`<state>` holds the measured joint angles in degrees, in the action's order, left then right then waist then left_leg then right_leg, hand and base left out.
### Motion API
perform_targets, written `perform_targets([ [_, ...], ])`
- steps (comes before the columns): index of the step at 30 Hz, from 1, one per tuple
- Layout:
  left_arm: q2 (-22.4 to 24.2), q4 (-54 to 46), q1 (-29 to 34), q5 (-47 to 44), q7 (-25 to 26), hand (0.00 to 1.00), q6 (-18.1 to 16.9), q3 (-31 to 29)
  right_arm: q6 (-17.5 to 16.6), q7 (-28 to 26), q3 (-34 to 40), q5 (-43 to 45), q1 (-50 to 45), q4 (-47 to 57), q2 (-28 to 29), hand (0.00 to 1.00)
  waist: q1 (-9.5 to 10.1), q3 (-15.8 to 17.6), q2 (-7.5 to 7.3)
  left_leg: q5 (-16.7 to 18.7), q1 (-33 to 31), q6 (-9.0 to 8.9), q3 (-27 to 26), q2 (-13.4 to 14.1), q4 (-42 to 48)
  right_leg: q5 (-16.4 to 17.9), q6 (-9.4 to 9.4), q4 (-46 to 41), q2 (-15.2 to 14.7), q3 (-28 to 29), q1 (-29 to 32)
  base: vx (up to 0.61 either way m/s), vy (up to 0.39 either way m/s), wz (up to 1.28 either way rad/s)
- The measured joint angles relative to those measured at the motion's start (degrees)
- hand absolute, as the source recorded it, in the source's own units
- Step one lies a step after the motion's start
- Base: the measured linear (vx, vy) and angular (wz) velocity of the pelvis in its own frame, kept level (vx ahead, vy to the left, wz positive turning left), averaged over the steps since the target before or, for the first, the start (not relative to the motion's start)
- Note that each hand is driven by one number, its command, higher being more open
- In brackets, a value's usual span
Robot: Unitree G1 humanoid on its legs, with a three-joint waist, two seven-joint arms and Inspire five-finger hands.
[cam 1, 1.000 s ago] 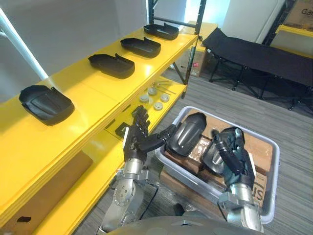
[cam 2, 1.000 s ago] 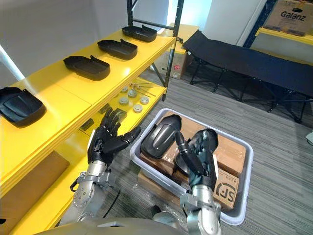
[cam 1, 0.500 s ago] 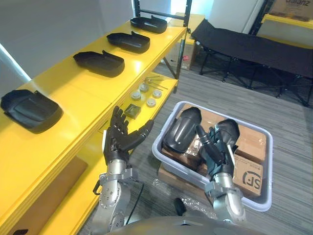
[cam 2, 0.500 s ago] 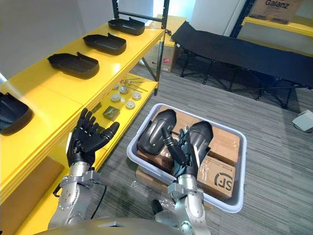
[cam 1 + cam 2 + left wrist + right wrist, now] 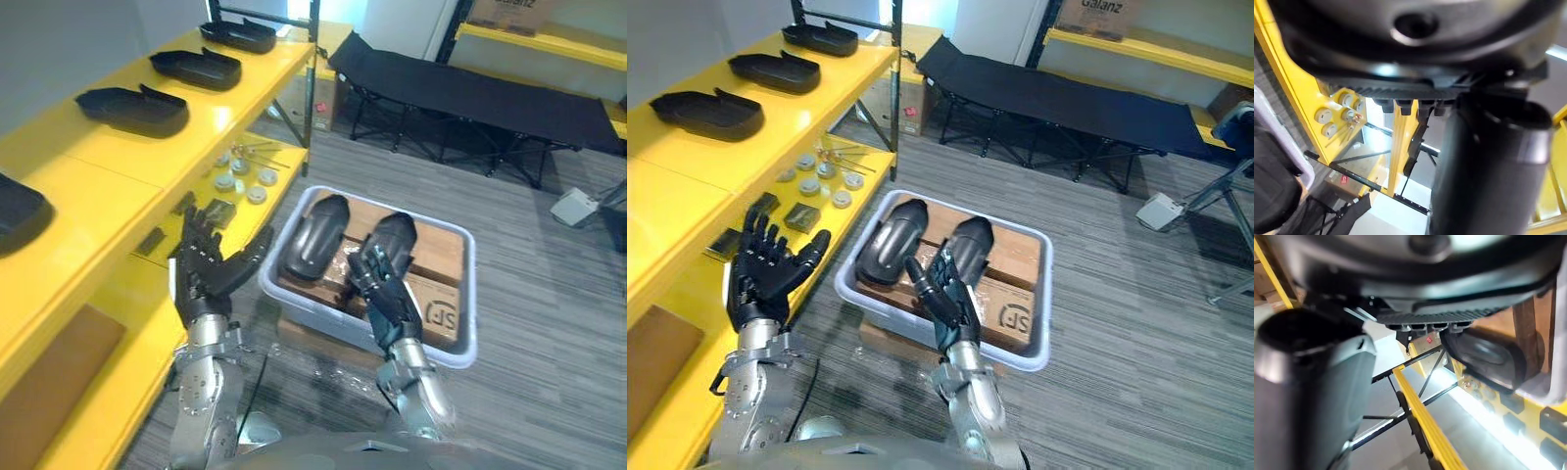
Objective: Walk over and take three plastic housings, then place them on the shelf
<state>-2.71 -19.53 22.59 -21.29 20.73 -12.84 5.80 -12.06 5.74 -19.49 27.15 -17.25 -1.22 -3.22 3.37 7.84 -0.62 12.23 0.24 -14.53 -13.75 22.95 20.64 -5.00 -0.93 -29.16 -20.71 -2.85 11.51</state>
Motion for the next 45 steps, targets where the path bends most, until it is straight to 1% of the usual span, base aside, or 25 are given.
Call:
perform_targets([
  [1,0.71,0.95,0.68,-3.28,-0.01,1.00,-0.14,0.25,0.35,0.73,1.74,-2.01,-0.45,-0.89,-0.70,1.00,-0.01,-0.17,1.60,-1.97,0.61,-0.07,1.92,1.94,-2.88,6.76,-6.72,0.40,2.07,-2.74,-0.85,0.08,-0.698,-0.28],
  [3,2.60,1.18,1.07,-4.05,0.31,1.00,-0.14,1.27,0.54,1.21,4.65,-4.98,-1.54,-0.87,-2.43,1.00,-0.80,-0.10,2.37,-6.81,1.56,0.17,1.91,2.88,-7.06,12.30,-11.61,2.77,2.86,-6.89,-1.61,0.07,-0.543,-0.30],
  [4,4.56,1.45,0.64,-4.05,0.76,1.00,-0.11,2.06,1.20,1.24,6.59,-6.69,-1.68,-0.87,-4.62,1.00,-1.85,0.11,3.86,-10.13,1.36,0.69,2.02,4.35,-8.46,14.19,-11.49,3.66,4.55,-8.10,-1.62,0.05,-0.465,-0.19],
  [5,5.41,1.50,0.36,-3.90,1.29,1.00,0.29,3.44,2.17,1.52,8.44,-7.63,-1.79,-0.87,-7.08,1.00,-3.41,0.37,4.46,-14.35,1.07,3.24,1.98,5.00,-8.83,14.50,-10.35,3.70,5.76,-8.15,-1.71,0.05,-0.504,-0.26],
  [6,5.32,1.50,0.42,-3.57,1.91,1.00,0.34,4.24,2.84,1.63,9.51,-8.24,-1.85,-0.73,-8.83,1.00,-4.45,0.43,4.21,-19.03,0.90,6.98,2.00,5.12,-7.78,14.47,-9.15,4.59,6.52,-7.78,-2.30,0.04,-0.381,-0.21],
  [7,5.26,1.48,0.41,-3.55,2.35,1.00,0.33,4.38,2.89,1.63,9.94,-8.51,-2.02,-0.50,-9.33,1.00,-5.13,0.44,4.18,-21.39,0.12,9.29,2.02,5.42,-6.69,14.24,-8.55,5.58,7.04,-7.77,-2.94,0.04,-0.342,-0.32],
  [8,5.07,1.46,0.12,-3.52,3.20,1.00,0.33,4.36,2.93,1.63,10.56,-8.71,-2.59,0.16,-9.66,1.00,-5.84,0.81,3.43,-25.15,-1.58,13.22,2.11,5.89,-3.92,13.67,-7.24,7.81,8.00,-7.80,-4.04,0.03,-0.293,-0.27],
  [9,5.14,1.51,-0.12,-3.48,3.57,1.00,0.32,4.40,2.97,1.64,11.27,-8.71,-3.06,0.80,-9.72,1.00,-5.88,0.95,3.40,-23.96,-2.79,12.65,2.26,5.75,-1.12,13.21,-6.31,9.58,8.36,-7.66,-4.67,0.02,-0.239,-0.30],
  [10,5.16,1.55,-0.14,-3.46,3.65,1.00,0.32,4.48,3.02,1.65,11.83,-8.72,-3.41,1.34,-9.72,1.00,-5.80,0.95,3.65,-20.86,-3.47,10.99,2.40,5.08,0.68,12.74,-5.72,10.73,8.81,-7.45,-4.98,0.02,-0.120,-0.40],
  [11,5.09,1.72,-0.10,-3.41,3.66,1.00,0.25,4.48,3.02,2.16,12.60,-8.80,-3.62,1.88,-9.54,1.00,-5.55,1.07,4.29,-14.54,-4.51,9.45,3.02,2.16,2.65,11.63,-4.72,13.17,9.87,-6.58,-5.71,0.02,-0.034,-0.42],
  [12,4.91,2.31,-0.12,-3.40,3.67,1.00,0.23,4.47,3.06,2.94,13.10,-8.84,-3.76,1.89,-8.97,1.00,-5.24,1.03,4.35,-8.63,-5.19,9.94,3.32,-0.74,2.96,10.12,-4.99,15.15,10.53,-6.33,-6.18,0.03,-0.019,-0.34],
  [13,4.89,2.83,-0.12,-3.39,3.67,1.00,0.23,4.47,3.05,3.43,13.39,-8.90,-3.93,1.91,-8.58,1.00,-5.13,1.13,4.17,-6.99,-5.11,9.19,4.64,-2.45,1.93,9.61,-5.02,15.93,10.62,-6.23,-6.46,0.04,-0.011,-0.24],
  [14,4.83,3.46,0.01,-3.38,3.64,1.00,0.20,4.46,3.02,4.49,13.72,-8.96,-3.86,1.91,-8.07,1.00,-5.00,1.17,4.09,-4.88,-4.47,9.05,5.96,-5.50,-1.32,8.28,-5.33,17.62,10.82,-5.92,-6.60,0.04,0.019,-0.17],
  [15,4.64,3.59,0.46,-3.32,3.64,1.00,0.21,4.45,2.90,4.96,14.08,-9.03,-3.71,1.91,-7.78,1.00,-5.00,0.87,4.60,-4.72,-3.16,9.26,6.17,-6.39,-4.39,7.28,-5.83,18.78,10.86,-5.58,-6.32,0.03,0.057,-0.30],
  [17,4.46,3.63,0.56,-3.04,3.62,1.00,0.22,4.20,3.07,5.65,14.76,-11.00,-2.98,1.89,-7.77,1.00,-4.86,0.95,4.51,-4.03,-2.25,8.09,6.06,-8.18,-8.88,4.75,-7.28,21.39,10.39,-4.51,-5.02,-0.01,0.124,-0.30],
  [18,4.29,3.64,0.40,-3.06,3.60,1.00,0.28,3.49,3.47,5.78,14.87,-12.48,-2.33,1.78,-7.47,1.00,-4.62,1.24,4.09,-4.11,-1.66,5.58,5.28,-9.37,-10.13,2.85,-8.17,23.53,9.46,-3.71,-5.13,-0.03,0.228,-0.34],
  [19,3.75,3.65,0.36,-3.05,3.77,1.00,0.34,2.66,3.93,5.72,14.61,-13.88,-1.80,1.62,-6.57,1.00,-4.31,1.57,3.43,-4.07,-1.31,5.62,4.24,-10.75,-9.94,0.82,-8.66,25.87,8.21,-3.35,-5.96,-0.04,0.233,-0.35],
  [22,2.26,3.61,-0.20,-2.82,3.87,1.00,0.34,1.98,3.98,5.66,13.97,-15.77,0.18,-2.15,-4.42,1.00,-3.38,1.62,2.79,-3.51,-0.81,6.52,3.48,-12.99,-9.62,-2.33,-9.00,29.45,6.22,-5.57,-7.62,-0.06,0.167,-0.16],
  [24,1.57,3.55,-0.64,-2.58,4.22,1.00,0.34,1.59,4.08,6.36,13.08,-17.85,3.44,-7.32,-3.97,1.00,-2.74,1.67,2.57,-3.17,-1.40,6.74,3.75,-13.69,-9.07,-2.69,-9.25,30.41,5.50,-6.77,-8.04,-0.06,0.059,0.08],
  [26,1.79,3.15,-0.72,-2.57,4.91,1.00,0.34,1.33,4.61,8.26,12.10,-20.33,7.30,-11.84,-3.60,1.00,-2.01,2.07,3.05,-3.00,-3.08,6.52,5.44,-13.68,-8.58,-2.74,-9.29,30.71,5.50,-8.47,-8.01,-0.07,-0.003,0.29],
  [30,1.93,2.55,-0.71,-0.63,5.33,1.00,0.37,1.89,5.92,11.66,12.05,-25.86,14.85,-16.08,-3.88,1.00,-1.13,2.86,3.43,-4.24,-5.63,5.98,8.50,-13.68,-8.81,-3.95,-8.67,32.15,5.93,-11.34,-7.83,-0.02,-0.033,0.32],
  [36,1.87,-1.67,-1.85,-0.61,3.16,1.00,0.80,2.89,11.96,14.79,12.64,-26.78,31.71,-26.72,-7.41,1.00,1.48,4.75,3.43,-5.45,-7.06,6.00,11.63,-14.09,-8.94,-4.20,-8.58,32.39,5.76,-14.58,-8.77,0.00,-0.005,0.26],
  [39,1.05,-1.36,-2.80,-0.70,1.27,1.00,0.91,4.67,15.52,14.91,12.62,-26.79,40.81,-32.72,-8.79,1.00,2.81,6.35,3.99,-5.95,-7.74,6.03,12.80,-14.36,-8.90,-4.21,-8.58,32.37,5.56,-15.77,-9.13,-0.01,0.006,0.21],
  [44,-0.68,-0.31,-3.48,-0.73,-0.48,1.00,1.86,8.82,19.42,14.86,12.61,-26.80,48.53,-37.38,-11.17,1.00,4.18,7.08,4.86,-6.20,-7.86,6.07,13.48,-14.46,-8.91,-4.22,-8.58,32.37,5.50,-16.56,-9.59,0.00,0.002,0.08],
  [45,-0.69,1.29,-5.05,-0.74,-1.10,1.00,1.89,9.73,20.78,14.75,12.23,-27.31,51.00,-38.17,-12.34,1.00,4.30,7.62,5.34,-6.36,-7.97,6.04,13.77,-14.51,-8.93,-4.22,-8.58,32.33,5.47,-16.94,-9.70,-0.01,0.004,0.07],
])
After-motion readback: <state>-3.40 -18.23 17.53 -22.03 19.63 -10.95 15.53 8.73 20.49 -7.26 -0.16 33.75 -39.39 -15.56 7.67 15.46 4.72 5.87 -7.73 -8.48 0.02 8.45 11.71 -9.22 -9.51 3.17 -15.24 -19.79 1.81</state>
